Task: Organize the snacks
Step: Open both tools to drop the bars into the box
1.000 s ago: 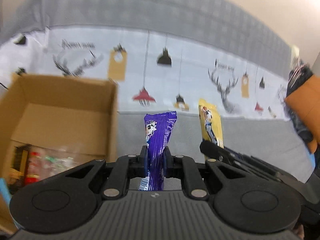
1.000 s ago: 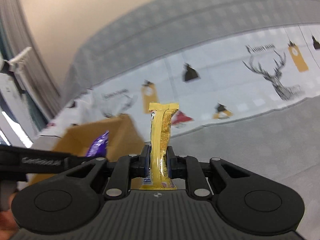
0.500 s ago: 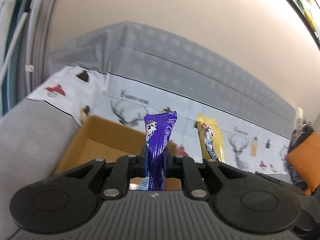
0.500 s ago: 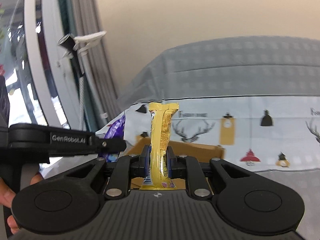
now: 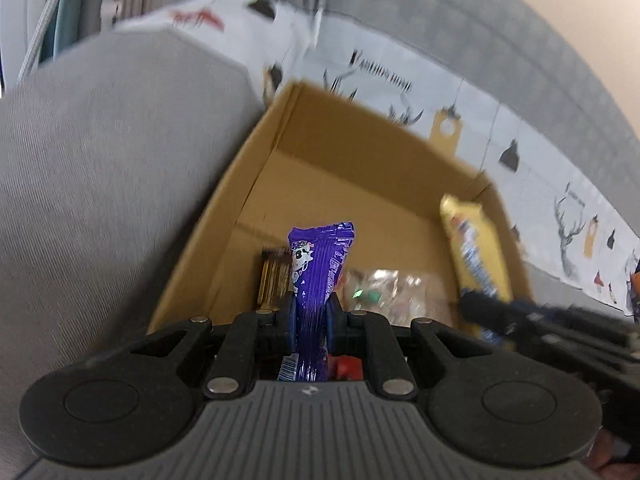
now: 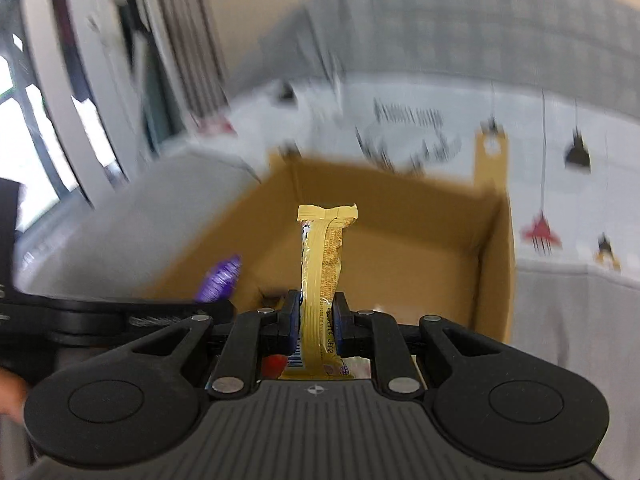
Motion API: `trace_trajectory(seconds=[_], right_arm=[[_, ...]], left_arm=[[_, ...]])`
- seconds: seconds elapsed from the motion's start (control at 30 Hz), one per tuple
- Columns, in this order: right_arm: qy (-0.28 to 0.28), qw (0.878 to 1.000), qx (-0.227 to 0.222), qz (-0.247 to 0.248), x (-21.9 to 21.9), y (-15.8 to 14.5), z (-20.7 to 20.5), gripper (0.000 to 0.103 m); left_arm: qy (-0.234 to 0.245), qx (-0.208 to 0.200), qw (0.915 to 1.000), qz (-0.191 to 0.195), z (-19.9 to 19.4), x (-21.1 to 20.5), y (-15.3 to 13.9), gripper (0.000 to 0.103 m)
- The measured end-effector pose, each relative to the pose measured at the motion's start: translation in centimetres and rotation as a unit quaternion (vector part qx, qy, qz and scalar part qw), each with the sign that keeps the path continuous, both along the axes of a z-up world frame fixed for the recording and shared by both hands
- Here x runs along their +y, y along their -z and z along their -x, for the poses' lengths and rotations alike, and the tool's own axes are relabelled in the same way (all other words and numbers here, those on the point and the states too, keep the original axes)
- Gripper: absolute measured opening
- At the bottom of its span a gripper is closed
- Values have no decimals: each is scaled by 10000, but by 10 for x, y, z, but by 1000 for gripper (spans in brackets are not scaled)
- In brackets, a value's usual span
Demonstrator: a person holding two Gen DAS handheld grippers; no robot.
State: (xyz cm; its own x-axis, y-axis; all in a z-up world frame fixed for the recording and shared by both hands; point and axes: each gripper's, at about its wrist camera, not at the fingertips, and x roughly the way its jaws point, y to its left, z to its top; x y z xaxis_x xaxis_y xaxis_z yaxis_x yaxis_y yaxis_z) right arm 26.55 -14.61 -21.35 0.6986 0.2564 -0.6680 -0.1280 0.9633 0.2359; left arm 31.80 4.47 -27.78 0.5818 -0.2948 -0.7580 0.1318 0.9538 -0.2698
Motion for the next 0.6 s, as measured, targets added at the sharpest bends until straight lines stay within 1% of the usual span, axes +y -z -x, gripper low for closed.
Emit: trace_trajectory(seconds=[0.07, 0.1, 0.13, 0.17, 0.2, 0.23, 0.27, 0.3, 0.37, 0.4, 0.47, 0.5, 0.53, 0.57, 0.6], right_arm=[[43, 9993, 343, -110, 0, 16, -6, 19], [104, 9986, 504, -154, -1, 23, -7, 20], [143, 9980, 594, -184, -1, 28, -8, 22], [171, 9974, 668, -218, -2, 32, -7, 40], [229, 9967, 746, -232, -3, 32, -5, 55], [342, 9962, 771, -211, -3, 29, -2, 79], [386, 9971, 621, -197, -4, 22, 6, 86], [378, 9980, 475, -157, -4, 14, 14, 86], [378, 9987, 348, 26, -2, -6, 31, 87], [367, 9989, 280, 36, -3, -17, 39, 88], [372, 9992, 144, -55, -6, -37, 56, 93], [393, 9991, 55, -132, -7, -51, 68, 94], [421, 9989, -34, -205, -9, -64, 82, 98], [451, 9986, -104, -270, -13, -75, 91, 102], [508, 9979, -186, -343, -16, -88, 102, 103]], left_arm=[[74, 93, 9999, -38, 1, -1, 5, 15], [42, 122, 9999, -67, 2, -1, 5, 20], [-11, 146, 9998, -111, 3, -1, 3, 26], [-54, 184, 9998, -108, 4, 0, -1, 46], [-117, 234, 9997, -26, 7, 3, -7, 68], [-168, 267, 9994, 116, 12, 6, -16, 76], [-201, 231, 9993, 208, 18, 7, -28, 86], [-215, 96, 9994, 263, 27, 8, -43, 87], [-154, -181, 9995, 206, 47, 4, -71, 87], [-99, -324, 9993, 161, 59, 2, -87, 92], [-22, -593, 9982, 104, 83, -3, -118, 103], [35, -727, 9973, 108, 98, -4, -133, 103], [124, -822, 9965, 75, 112, -6, -148, 103], [205, -886, 9959, -14, 126, -9, -162, 103], [246, -918, 9954, -139, 137, -14, -174, 103]])
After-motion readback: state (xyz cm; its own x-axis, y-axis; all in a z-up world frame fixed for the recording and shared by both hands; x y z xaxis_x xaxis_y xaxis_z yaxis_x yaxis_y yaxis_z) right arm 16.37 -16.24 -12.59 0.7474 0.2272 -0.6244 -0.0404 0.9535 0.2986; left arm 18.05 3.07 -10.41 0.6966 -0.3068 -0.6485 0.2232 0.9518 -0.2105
